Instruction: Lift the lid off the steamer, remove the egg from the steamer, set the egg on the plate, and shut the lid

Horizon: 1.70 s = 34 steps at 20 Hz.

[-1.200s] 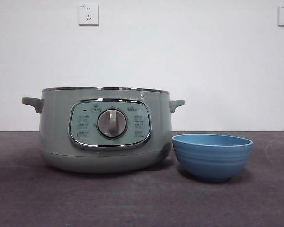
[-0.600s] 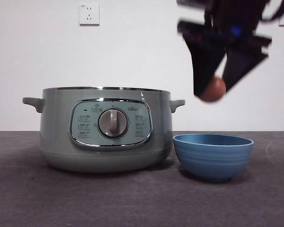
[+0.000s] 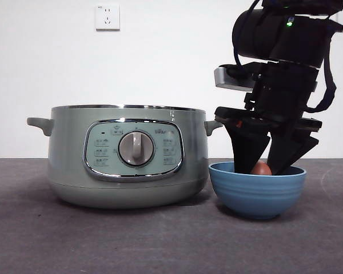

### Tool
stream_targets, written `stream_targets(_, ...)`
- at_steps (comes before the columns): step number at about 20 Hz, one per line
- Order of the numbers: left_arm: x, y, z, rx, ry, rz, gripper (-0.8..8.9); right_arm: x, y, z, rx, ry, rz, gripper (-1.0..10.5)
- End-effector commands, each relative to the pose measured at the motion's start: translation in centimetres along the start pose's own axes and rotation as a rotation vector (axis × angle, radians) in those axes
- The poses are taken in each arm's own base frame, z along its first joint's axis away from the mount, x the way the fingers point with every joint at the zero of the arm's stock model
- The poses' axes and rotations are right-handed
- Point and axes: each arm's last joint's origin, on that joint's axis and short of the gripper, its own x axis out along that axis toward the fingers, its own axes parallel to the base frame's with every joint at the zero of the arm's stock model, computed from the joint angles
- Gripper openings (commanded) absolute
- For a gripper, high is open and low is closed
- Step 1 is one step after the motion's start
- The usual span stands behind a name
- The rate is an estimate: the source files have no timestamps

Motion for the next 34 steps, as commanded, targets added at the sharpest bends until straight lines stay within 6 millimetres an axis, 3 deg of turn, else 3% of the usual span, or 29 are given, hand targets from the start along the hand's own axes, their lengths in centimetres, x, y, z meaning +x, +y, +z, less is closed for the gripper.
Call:
stream_targets(1, -0.5, -0.1, 0.8, 0.019, -0.076, -0.002, -0.08, 0.5, 0.1, -0.1, -0.01, 0.005, 0.002, -0.1)
stream_targets(13, 1.4, 0.1, 1.5, 0.017, -0.074, -0.025, -0.08, 2.8, 0.3, -0.5, -0.026, 0.074, 0.006, 0.2)
stream_targets(14, 1.7, 0.2, 1.6, 0.017, -0.071, -0.025, -0.08, 2.8, 0.4, -0.5, -0.029, 0.075, 0.007, 1.1)
stream_targets(17, 3.6, 0.4, 2.1, 0.022, -0.054, -0.026, -0.08, 2.1, 0.5, -0.4, -0.029, 0.058, 0.007, 5.2)
stream_targets(18, 4.5, 0.6, 2.3, 0.022, -0.05, -0.026, -0.08, 1.4, 0.5, -0.3, -0.03, 0.036, 0.007, 5.1)
stream_targets(22, 8.8, 1.1, 2.7, 0.037, -0.003, -0.043, -0.08, -2.9, 0.6, 0.2, -0.033, -0.107, 0.007, 5.1)
stream_targets(25, 12.7, 1.6, 2.6, 0.036, 0.045, -0.057, -0.08, -8.2, 0.6, -0.3, -0.033, -0.263, 0.002, 5.1)
stream_targets(30, 19.2, 2.5, 1.3, 0.059, 0.152, -0.066, -0.08, -17.2, 0.5, -3.1, -0.014, -0.585, -0.054, 5.1)
stream_targets(34, 22.7, 2.9, 0.3, 0.054, 0.182, -0.069, -0.08, -21.9, 0.5, -6.0, -0.004, -0.763, -0.07, 5.1)
